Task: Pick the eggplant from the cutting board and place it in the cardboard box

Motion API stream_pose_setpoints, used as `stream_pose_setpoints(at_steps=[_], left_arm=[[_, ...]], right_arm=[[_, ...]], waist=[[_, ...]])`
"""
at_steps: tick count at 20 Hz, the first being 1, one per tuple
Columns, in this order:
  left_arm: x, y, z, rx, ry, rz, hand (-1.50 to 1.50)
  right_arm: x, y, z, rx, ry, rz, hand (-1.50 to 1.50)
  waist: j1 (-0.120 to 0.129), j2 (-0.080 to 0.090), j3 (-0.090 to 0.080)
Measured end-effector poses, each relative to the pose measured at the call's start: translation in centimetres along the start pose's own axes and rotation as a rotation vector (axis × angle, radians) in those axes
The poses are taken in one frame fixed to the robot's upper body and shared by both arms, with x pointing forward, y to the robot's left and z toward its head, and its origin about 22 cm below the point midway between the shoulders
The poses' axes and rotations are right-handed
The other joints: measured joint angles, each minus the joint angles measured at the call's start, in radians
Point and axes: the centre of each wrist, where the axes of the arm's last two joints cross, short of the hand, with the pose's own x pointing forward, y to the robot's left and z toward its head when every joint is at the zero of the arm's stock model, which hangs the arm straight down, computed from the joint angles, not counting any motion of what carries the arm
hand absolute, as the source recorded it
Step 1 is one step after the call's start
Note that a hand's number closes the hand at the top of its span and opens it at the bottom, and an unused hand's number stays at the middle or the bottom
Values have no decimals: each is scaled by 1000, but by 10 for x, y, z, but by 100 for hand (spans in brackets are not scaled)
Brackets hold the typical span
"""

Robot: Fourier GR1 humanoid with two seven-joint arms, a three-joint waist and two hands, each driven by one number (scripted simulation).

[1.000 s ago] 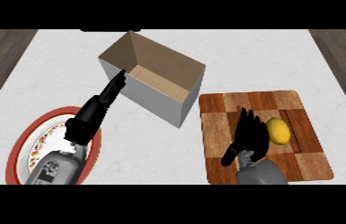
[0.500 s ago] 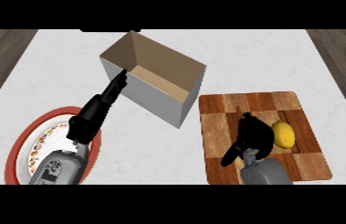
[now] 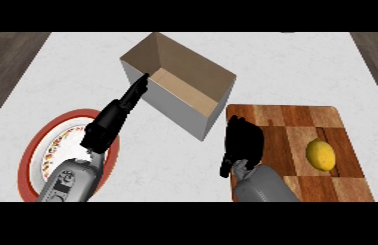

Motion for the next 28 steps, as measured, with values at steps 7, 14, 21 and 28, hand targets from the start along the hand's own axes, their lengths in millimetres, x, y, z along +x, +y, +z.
stream_pose_setpoints(at_steps=[7, 14, 21, 28], left_arm=[[7, -7, -10, -22, -16, -4, 0], [4, -13, -13, -51, -4, 3, 0], [1, -17, -16, -63, 5, 7, 0], [-2, -16, -18, -51, 18, 9, 0]], right_arm=[[57, -21, 31, -145, -172, 18, 150], [93, -51, 54, -337, -272, 25, 150], [121, -98, 85, -468, -391, -46, 150], [139, -145, 99, -592, -418, -123, 150]], waist=[[61, 8, 3], [66, 2, 1], [67, -8, -1], [47, -16, -2]])
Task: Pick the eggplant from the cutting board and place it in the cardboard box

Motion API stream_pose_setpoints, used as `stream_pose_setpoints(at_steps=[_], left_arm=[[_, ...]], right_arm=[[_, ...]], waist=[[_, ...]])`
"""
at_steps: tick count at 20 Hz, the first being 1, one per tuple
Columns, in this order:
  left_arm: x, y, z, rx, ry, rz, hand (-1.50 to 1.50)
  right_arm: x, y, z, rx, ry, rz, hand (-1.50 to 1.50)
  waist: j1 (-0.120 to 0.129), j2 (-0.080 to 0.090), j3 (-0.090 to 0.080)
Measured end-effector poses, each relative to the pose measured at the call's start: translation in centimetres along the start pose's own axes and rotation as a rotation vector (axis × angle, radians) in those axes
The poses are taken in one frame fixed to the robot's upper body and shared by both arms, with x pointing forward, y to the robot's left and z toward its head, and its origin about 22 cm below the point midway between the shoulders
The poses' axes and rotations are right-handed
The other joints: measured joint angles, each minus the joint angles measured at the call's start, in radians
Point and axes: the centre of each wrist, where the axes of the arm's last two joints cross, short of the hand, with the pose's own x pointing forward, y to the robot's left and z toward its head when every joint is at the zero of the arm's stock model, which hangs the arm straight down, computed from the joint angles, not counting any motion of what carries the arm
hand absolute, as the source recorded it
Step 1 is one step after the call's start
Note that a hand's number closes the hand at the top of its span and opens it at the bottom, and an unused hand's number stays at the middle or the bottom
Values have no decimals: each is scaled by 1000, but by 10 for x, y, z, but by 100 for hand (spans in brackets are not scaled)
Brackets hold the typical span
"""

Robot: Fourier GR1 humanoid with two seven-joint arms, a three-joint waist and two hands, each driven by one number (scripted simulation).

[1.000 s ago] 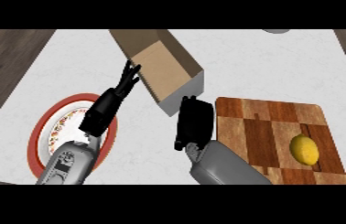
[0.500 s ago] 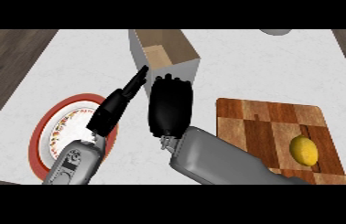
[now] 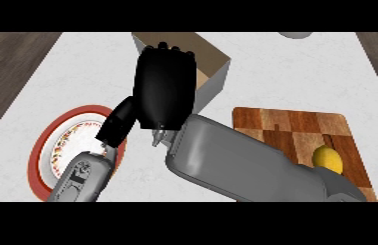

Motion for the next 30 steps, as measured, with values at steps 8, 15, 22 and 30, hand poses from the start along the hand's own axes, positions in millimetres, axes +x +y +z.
stream_pose_setpoints(at_steps=[8, 15, 22, 30], left_arm=[[-2, 3, 1, 15, 9, 1, 0], [-4, 7, 3, 24, 6, -7, 0], [-4, 7, 6, 27, 3, -9, 0], [-3, 7, 7, 32, -3, -8, 0]], right_arm=[[13, -30, -33, -87, 68, -12, 150], [21, -48, -57, -115, 129, -14, 150], [21, -51, -77, -124, 195, -28, 150], [13, -30, -96, -107, 269, 34, 150]], waist=[[-18, -3, 0], [-23, 4, 0], [-26, 11, 2], [-32, 19, 3]])
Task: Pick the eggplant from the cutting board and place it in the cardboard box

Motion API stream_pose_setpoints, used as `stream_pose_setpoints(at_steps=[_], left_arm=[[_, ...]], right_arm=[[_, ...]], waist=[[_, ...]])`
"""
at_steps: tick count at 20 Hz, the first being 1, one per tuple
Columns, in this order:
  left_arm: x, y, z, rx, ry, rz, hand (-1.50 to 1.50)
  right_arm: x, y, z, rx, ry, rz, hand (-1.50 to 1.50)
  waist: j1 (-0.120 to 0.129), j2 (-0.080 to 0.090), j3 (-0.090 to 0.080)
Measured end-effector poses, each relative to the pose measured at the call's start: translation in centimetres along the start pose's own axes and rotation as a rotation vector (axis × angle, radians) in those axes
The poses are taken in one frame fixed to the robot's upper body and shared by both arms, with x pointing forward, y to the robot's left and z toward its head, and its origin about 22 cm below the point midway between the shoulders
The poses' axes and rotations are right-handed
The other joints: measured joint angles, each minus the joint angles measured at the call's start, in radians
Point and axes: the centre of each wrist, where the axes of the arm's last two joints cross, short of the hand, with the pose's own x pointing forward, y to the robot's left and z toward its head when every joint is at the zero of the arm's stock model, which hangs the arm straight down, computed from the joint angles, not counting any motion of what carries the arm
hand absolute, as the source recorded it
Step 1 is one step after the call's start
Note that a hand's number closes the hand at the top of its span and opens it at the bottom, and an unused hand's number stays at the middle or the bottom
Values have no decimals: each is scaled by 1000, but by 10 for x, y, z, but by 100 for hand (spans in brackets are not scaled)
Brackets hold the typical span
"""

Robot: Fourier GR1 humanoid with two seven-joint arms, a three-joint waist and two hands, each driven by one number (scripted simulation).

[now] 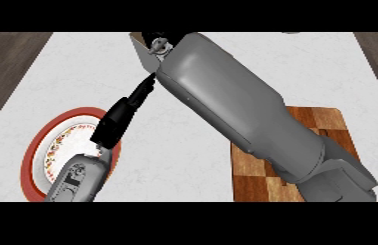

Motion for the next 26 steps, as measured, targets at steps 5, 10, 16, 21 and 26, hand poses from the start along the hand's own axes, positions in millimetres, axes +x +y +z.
stream_pose_setpoints(at_steps=[5, 10, 16, 21, 26], left_arm=[[3, 0, 0, 6, -12, 2, 0], [4, -3, -2, 3, -18, -3, 0], [5, 2, -2, 5, -19, -3, 0], [2, -1, 1, 2, -16, -3, 0], [-1, 0, 6, 19, -5, 3, 0]], right_arm=[[-8, 23, -10, 40, 39, 56, 150], [-25, 52, -16, 106, 87, 70, 150], [-53, 80, -25, 209, 201, -47, -150], [-70, 98, -25, 209, 228, -160, -150], [-73, 95, -26, 60, 209, -374, -150]], waist=[[2, 5, 1], [6, 8, 1], [6, 11, 3], [7, 11, 3], [-14, 2, 4]])
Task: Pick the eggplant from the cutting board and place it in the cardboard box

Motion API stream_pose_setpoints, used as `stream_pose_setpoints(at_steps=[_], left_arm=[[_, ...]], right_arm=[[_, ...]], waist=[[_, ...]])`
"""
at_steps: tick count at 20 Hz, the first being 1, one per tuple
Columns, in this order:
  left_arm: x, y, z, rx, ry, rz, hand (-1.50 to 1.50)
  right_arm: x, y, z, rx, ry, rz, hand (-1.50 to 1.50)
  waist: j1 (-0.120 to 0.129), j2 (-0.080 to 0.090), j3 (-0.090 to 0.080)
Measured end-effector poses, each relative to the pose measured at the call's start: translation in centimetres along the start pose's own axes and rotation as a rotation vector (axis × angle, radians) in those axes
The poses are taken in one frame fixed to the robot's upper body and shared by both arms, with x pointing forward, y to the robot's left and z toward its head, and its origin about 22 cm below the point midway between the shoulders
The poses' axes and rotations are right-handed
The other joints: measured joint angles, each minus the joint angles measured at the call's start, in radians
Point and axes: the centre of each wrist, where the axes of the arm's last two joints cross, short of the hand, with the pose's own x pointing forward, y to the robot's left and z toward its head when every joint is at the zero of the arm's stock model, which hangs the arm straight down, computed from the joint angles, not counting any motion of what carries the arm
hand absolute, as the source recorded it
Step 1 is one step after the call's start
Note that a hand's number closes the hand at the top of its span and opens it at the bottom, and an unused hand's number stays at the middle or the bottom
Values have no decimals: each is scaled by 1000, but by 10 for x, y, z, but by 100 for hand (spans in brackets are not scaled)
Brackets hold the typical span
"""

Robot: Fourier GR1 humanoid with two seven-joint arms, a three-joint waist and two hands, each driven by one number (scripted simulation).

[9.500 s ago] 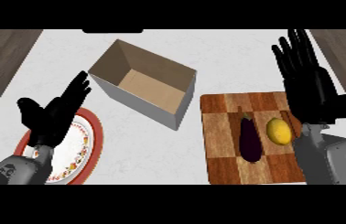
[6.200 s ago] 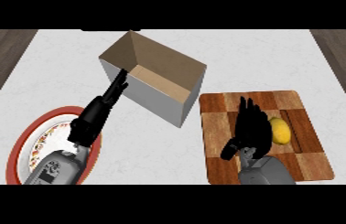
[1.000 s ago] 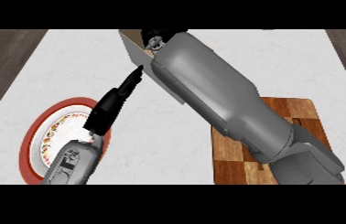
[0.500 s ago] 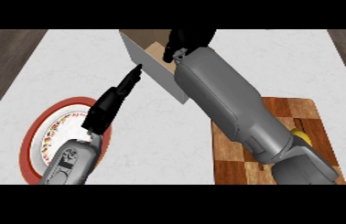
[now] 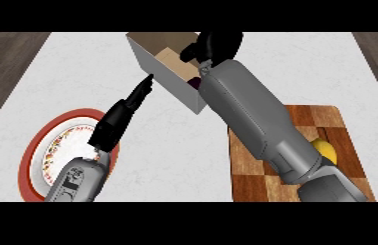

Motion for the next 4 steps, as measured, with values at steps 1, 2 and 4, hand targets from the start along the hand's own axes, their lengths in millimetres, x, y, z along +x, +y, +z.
stream_pose_setpoints(at_steps=[1, 2, 4], left_arm=[[0, 2, 0, 6, 1, 1, 0], [-2, 3, 2, 6, 6, -1, 0], [-3, 8, 5, 19, 12, 2, 0]], right_arm=[[0, -2, 0, -30, -11, -52, -150], [-2, -2, 0, -55, -14, -102, -150], [-6, -3, -1, -106, -15, -201, -150]], waist=[[-7, -2, 0], [-8, -3, 0], [-19, -8, 0]])
